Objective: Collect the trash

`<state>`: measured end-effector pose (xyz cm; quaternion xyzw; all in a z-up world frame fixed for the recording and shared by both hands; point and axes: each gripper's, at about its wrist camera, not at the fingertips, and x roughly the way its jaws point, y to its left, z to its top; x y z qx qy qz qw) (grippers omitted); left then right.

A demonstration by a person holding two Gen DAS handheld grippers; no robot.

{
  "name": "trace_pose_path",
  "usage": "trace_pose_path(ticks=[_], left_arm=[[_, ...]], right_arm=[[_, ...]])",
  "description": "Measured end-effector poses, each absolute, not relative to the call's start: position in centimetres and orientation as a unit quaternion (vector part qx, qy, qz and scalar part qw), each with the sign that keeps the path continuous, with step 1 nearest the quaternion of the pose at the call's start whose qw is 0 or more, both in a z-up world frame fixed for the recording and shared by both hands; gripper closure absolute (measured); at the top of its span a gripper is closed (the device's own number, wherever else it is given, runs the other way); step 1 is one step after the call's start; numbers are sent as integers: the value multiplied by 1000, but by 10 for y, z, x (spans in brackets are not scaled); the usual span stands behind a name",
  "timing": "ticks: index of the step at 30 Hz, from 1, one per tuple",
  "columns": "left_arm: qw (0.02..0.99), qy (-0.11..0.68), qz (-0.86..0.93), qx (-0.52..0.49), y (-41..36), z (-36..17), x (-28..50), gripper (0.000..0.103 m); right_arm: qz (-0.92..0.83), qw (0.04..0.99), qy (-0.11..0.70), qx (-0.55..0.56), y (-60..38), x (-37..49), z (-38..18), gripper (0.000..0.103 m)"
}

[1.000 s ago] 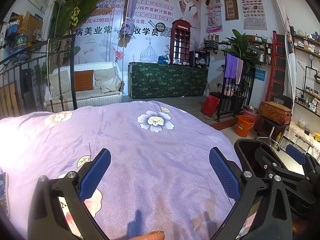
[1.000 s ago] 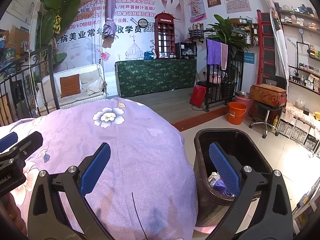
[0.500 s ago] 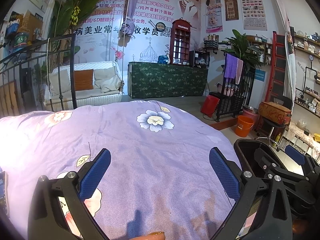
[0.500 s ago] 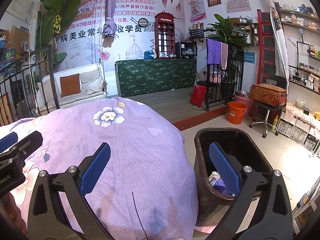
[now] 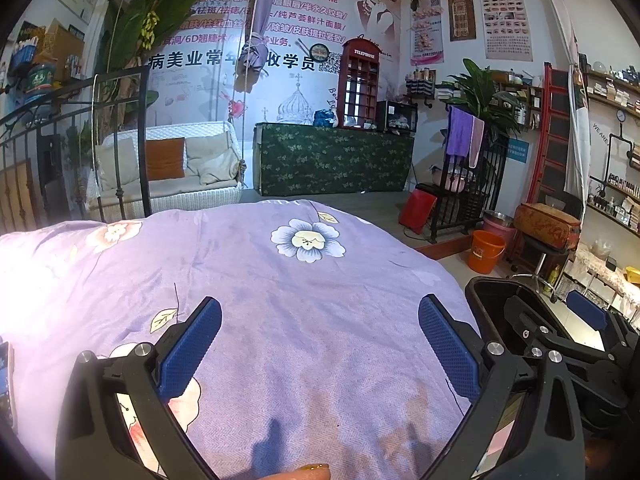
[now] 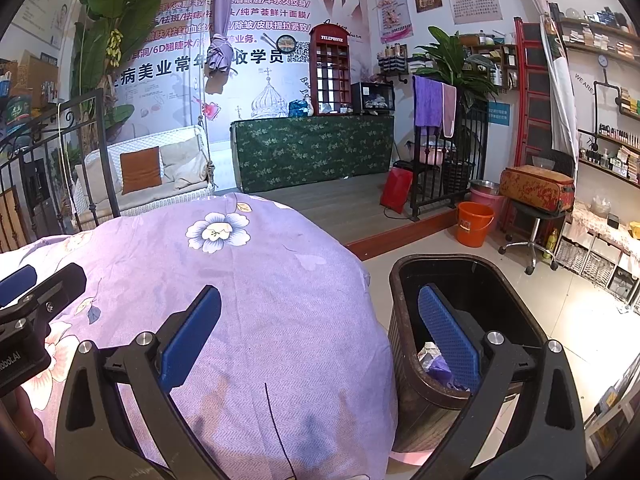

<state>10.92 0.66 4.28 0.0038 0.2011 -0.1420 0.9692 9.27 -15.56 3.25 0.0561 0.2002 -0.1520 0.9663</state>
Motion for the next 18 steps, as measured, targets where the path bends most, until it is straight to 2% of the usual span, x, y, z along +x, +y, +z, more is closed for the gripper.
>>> trace_pose_path(ticks=[18], left_arm=[[967,208,-144,-3,-4,40,105,6]], right_arm=[[-151,965,207,58,-154,96,26,6]])
